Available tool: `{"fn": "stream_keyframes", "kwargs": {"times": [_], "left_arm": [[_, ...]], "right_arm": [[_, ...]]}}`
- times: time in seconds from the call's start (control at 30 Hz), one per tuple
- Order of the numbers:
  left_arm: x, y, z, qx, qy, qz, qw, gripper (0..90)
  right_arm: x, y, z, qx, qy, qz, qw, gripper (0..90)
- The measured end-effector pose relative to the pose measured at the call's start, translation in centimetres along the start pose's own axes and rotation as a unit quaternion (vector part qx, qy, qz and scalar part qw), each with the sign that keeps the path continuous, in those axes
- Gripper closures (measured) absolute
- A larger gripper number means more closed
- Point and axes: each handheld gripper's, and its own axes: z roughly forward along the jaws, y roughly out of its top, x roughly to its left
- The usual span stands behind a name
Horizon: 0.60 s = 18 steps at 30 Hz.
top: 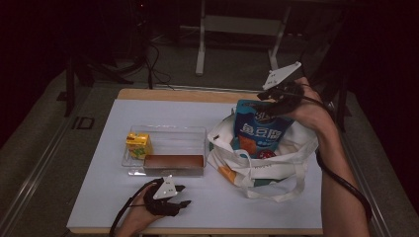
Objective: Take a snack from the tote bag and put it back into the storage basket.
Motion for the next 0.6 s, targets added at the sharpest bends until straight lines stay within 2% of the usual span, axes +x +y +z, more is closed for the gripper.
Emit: {"fn": "stream_keyframes", "kwargs": {"times": [0.37, 0.6], "left_arm": [[0.0, 0.0, -0.1, -0.003, 0.002, 0.0, 1.0, 45.7], [0.0, 0.0, -0.1, -0.003, 0.001, 0.001, 1.0, 45.7]], "right_arm": [[-0.4, -1.8, 1.1, 0.06, 0.015, -0.003, 0.9981, 63.0], [-0.6, -1.8, 1.3, 0.072, 0.015, -0.004, 0.9973, 63.1]]}}
